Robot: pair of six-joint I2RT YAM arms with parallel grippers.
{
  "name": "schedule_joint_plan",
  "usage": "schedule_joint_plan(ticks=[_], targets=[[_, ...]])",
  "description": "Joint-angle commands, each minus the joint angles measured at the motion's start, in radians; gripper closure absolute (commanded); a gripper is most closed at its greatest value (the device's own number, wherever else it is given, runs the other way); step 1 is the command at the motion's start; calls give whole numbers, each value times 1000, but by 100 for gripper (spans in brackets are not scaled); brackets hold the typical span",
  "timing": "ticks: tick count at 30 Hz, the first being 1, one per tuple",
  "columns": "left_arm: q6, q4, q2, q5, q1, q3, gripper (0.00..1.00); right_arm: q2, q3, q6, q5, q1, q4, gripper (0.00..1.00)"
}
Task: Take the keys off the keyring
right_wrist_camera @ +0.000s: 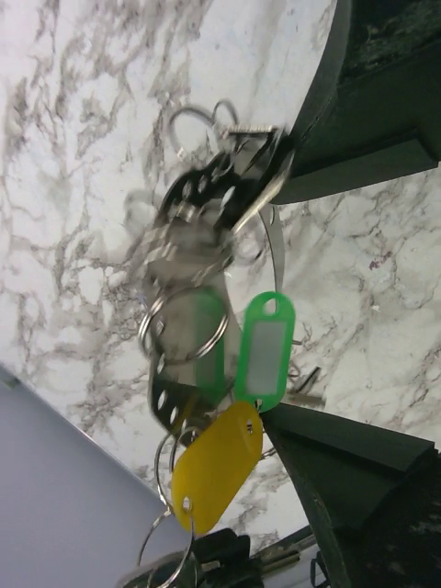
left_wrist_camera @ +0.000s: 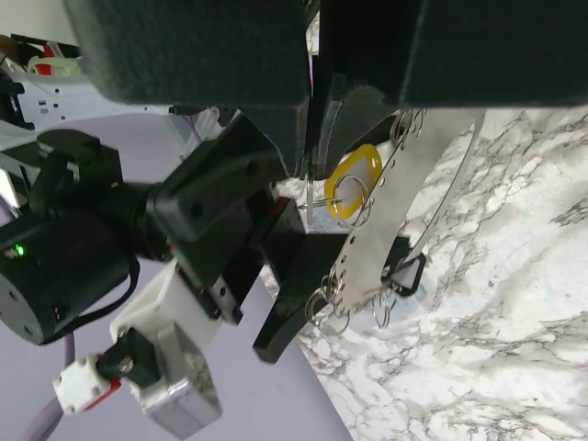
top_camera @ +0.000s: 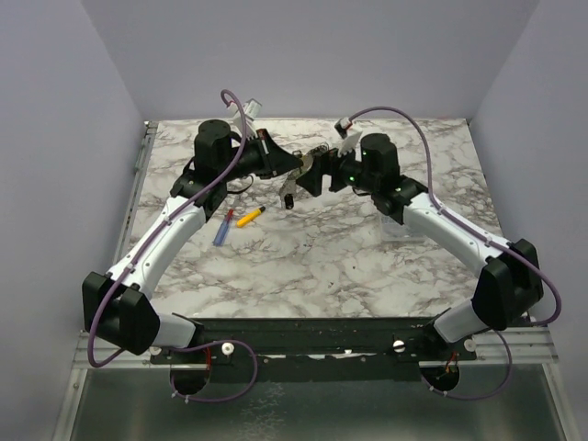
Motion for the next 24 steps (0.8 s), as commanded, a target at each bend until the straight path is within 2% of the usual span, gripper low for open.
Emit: schedule_joint_plan(ticks=[1,5,10,16,19,24], targets=[[-12,57,-33,64,5,44,100,-63,-35,14,-155,-71,112,0],[-18,68,-24,70,5,50,100,-75,-47,15,-220,-90,146,0],[-19,81,-24,88,5,58,100,-72,-95,36,-227,-130,231,0],[-28,108,-26,120,5,56,100,-44,-238,92,-339,-174,478,0],[-47,143,-32,140,5,41,100,-19,-300,192,-414,-173,614,0],[-95,229,-27,188,5,6,100,37,-350,456,-498,-174,838,0]])
